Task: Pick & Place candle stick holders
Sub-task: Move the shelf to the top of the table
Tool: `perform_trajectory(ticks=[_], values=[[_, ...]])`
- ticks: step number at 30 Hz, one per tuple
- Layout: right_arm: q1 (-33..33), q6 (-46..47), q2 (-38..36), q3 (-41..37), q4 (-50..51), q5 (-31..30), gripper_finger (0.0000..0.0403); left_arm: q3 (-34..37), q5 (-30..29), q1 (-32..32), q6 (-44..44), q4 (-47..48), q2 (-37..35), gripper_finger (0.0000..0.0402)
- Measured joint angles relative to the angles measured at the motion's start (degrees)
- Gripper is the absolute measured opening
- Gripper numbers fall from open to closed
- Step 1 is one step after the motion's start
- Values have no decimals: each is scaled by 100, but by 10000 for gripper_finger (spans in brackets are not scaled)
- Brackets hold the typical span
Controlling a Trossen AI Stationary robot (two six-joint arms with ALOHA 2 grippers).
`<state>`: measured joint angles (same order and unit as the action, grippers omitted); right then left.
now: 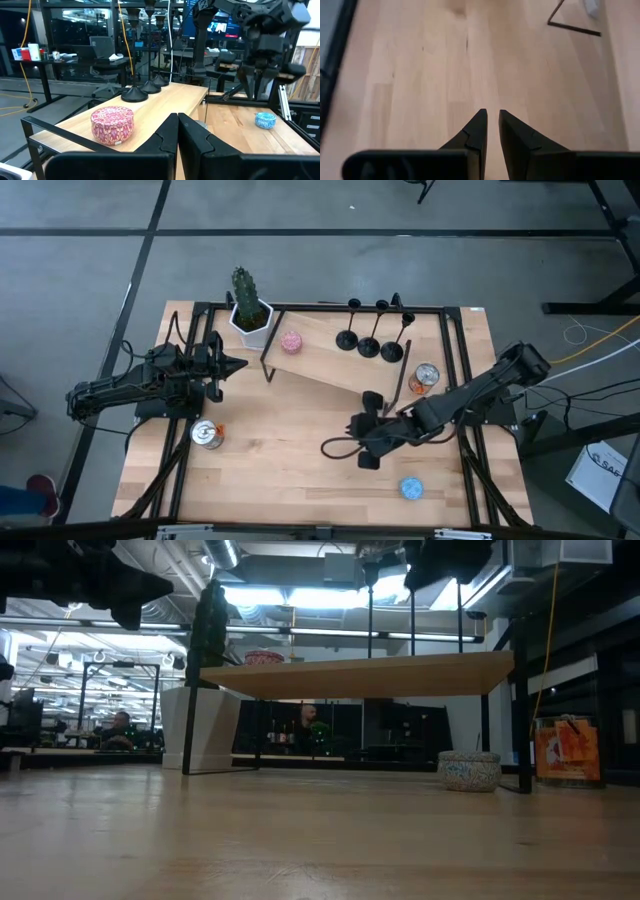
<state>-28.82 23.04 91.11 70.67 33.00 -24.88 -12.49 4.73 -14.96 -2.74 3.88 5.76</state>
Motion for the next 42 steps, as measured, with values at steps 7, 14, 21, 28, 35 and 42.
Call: perform_trajectory(ticks=[7, 14, 21, 28, 35, 42], values=[[0, -56, 370, 0, -226, 245, 53, 0, 1, 0, 2, 0, 0, 6], [0, 13, 558, -2, -352, 694, 53, 0, 0, 0, 3, 0, 0, 6], [18, -268, 558, -4, 93, 528, 53, 0, 2, 2, 2, 0, 0, 6], [-231, -287, 555, -4, 1016, -554, 53, 0, 2, 1, 0, 0, -2, 6], [-345, -249, 555, -4, 1346, -1045, 53, 0, 1, 1, 1, 0, -2, 6], [-474, 573, 569, -129, 1708, -1138, 53, 0, 1, 2, 3, 0, -2, 6]])
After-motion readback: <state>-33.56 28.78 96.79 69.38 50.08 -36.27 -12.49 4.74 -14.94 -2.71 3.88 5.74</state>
